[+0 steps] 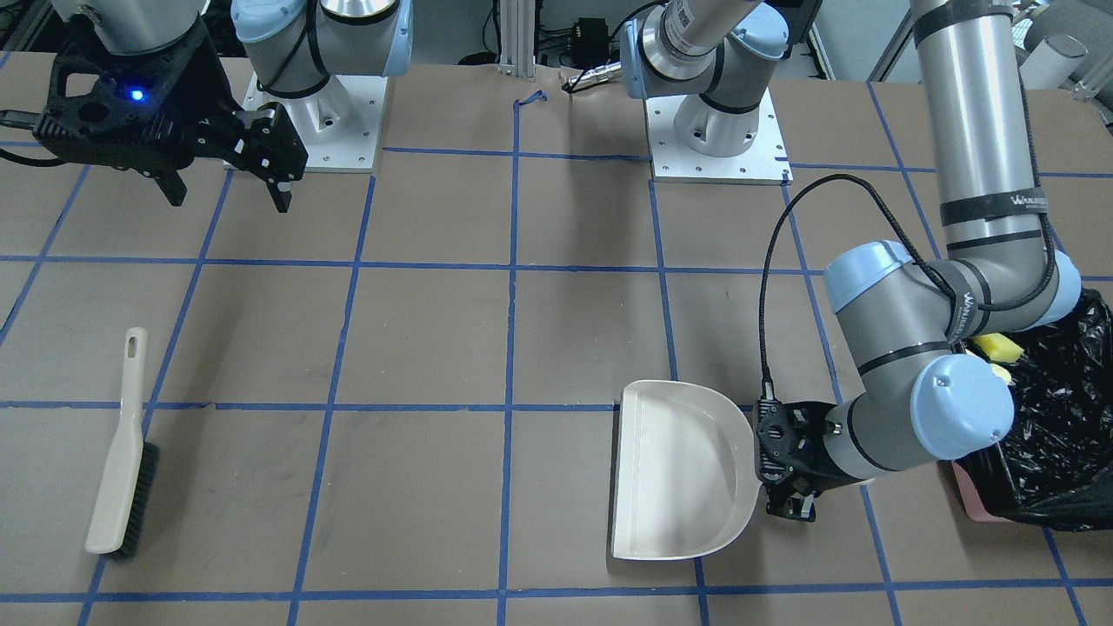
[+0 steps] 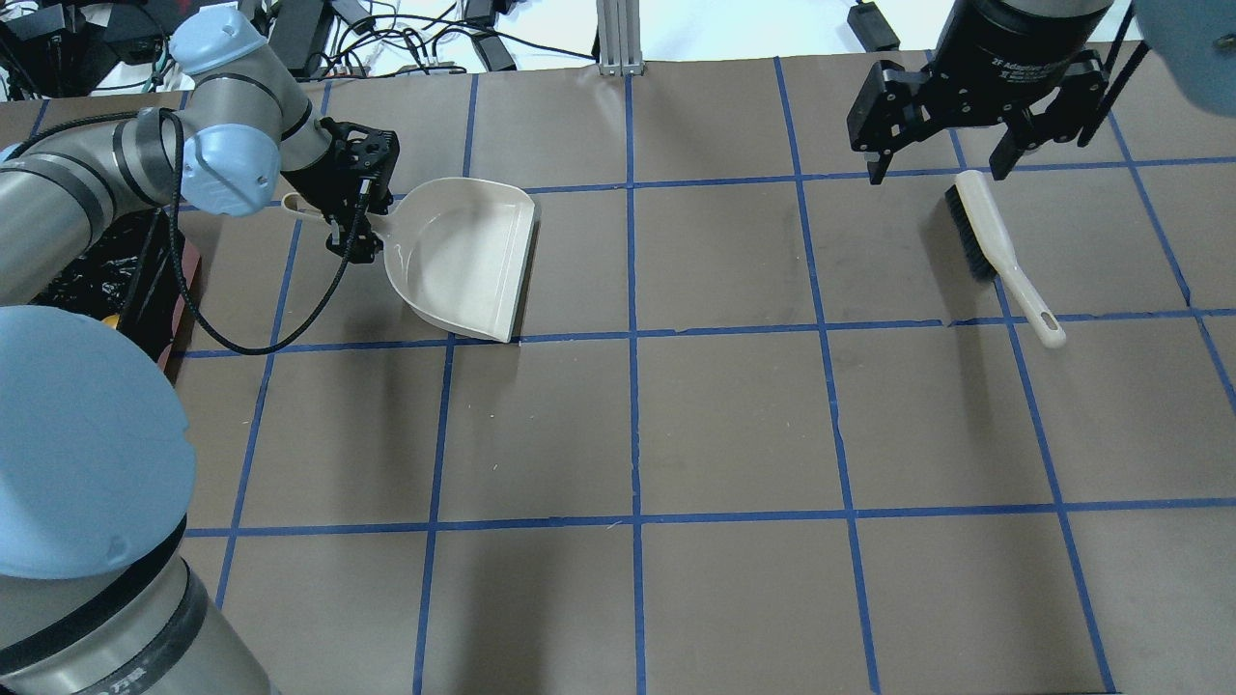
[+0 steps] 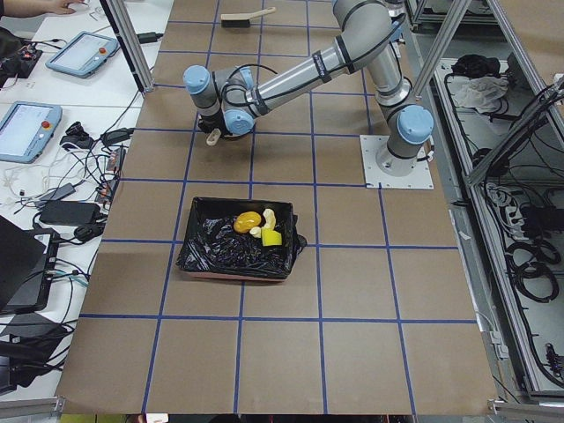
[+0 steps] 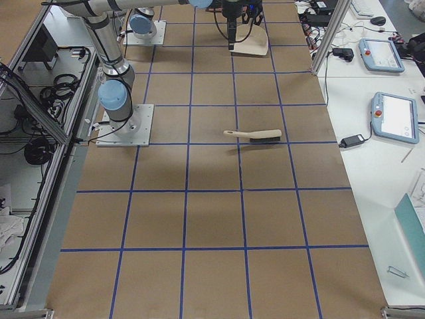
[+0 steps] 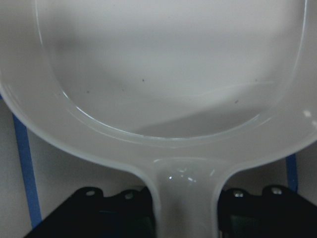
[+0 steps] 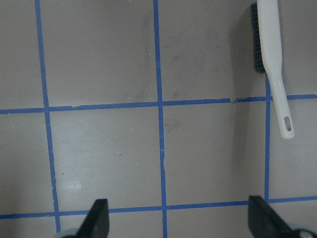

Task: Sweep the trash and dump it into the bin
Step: 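Bring the empty white dustpan back from the bin and lower it onto the table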

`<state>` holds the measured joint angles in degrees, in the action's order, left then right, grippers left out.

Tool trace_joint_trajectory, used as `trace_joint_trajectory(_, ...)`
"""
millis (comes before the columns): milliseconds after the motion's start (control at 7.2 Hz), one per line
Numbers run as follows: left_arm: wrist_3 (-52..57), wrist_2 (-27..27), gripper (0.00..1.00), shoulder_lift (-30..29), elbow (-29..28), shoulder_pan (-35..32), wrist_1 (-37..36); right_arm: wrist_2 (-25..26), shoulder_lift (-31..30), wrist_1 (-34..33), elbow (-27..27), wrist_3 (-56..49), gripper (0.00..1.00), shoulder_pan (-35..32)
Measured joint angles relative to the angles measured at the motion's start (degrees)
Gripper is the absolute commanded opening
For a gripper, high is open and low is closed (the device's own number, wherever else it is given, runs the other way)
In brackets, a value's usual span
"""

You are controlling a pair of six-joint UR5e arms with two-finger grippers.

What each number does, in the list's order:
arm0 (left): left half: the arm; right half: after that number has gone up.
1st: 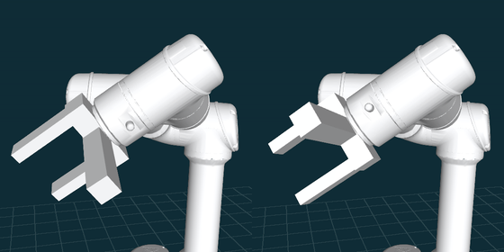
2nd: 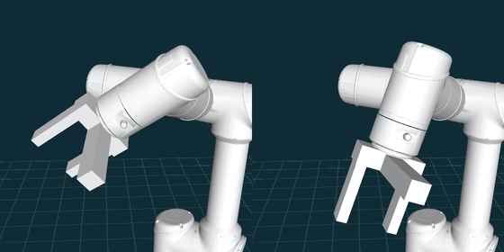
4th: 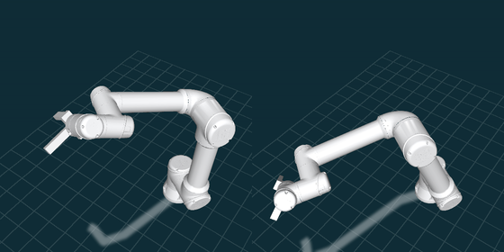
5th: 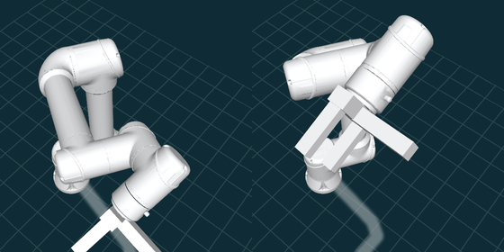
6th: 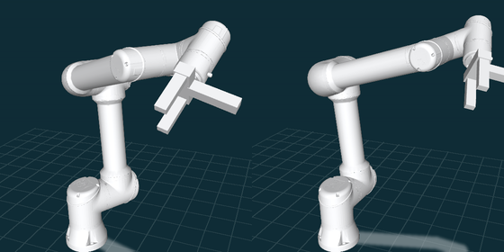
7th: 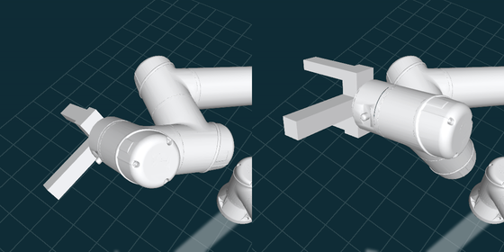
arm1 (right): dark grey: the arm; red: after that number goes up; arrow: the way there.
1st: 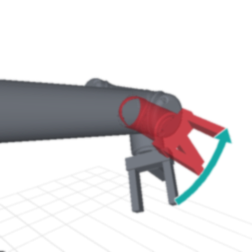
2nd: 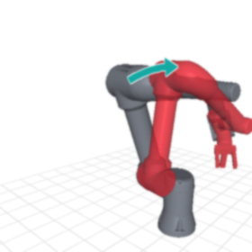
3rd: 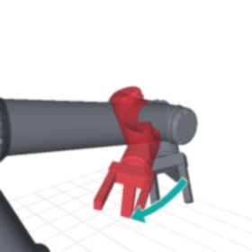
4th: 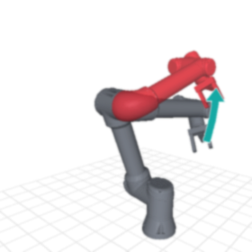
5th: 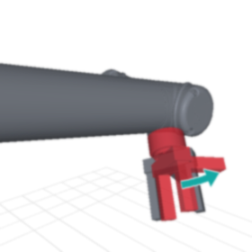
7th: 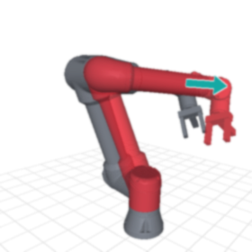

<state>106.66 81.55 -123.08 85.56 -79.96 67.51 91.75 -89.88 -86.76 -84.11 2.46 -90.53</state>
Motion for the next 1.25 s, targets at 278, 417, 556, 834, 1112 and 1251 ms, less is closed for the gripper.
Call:
trace_joint_trajectory(278, -0.79, -0.11, 0.00, -0.28, -0.07, 0.06, -0.01, 0.01, -0.06, 0.03, 0.00, 0.00, 1.00, 0.00)
trace_joint_trajectory(417, -1.63, -0.17, 0.00, -0.30, -0.08, 0.06, -0.01, -0.01, -0.09, 0.05, 0.00, 0.00, 1.00, 0.00)
trace_joint_trajectory(556, -2.30, -0.22, 0.00, -0.32, -0.08, 0.07, -0.01, -0.05, -0.11, 0.05, 0.00, 0.00, 1.00, 0.00)
trace_joint_trajectory(834, -2.64, -0.25, 0.00, -0.38, -0.19, 0.07, -0.01, -0.08, -0.12, 0.03, 0.00, 0.00, 1.00, 0.00)
trace_joint_trajectory(1112, -2.72, -0.25, 0.64, -0.47, -0.53, 0.13, -0.01, -0.08, -0.12, 0.03, 0.00, 0.00, 1.00, 0.00)
trace_joint_trajectory(1251, -2.68, -0.25, 0.80, -0.55, -0.71, 0.14, -0.03, -0.04, -0.11, 0.11, 0.00, 0.02, 1.00, 0.00)
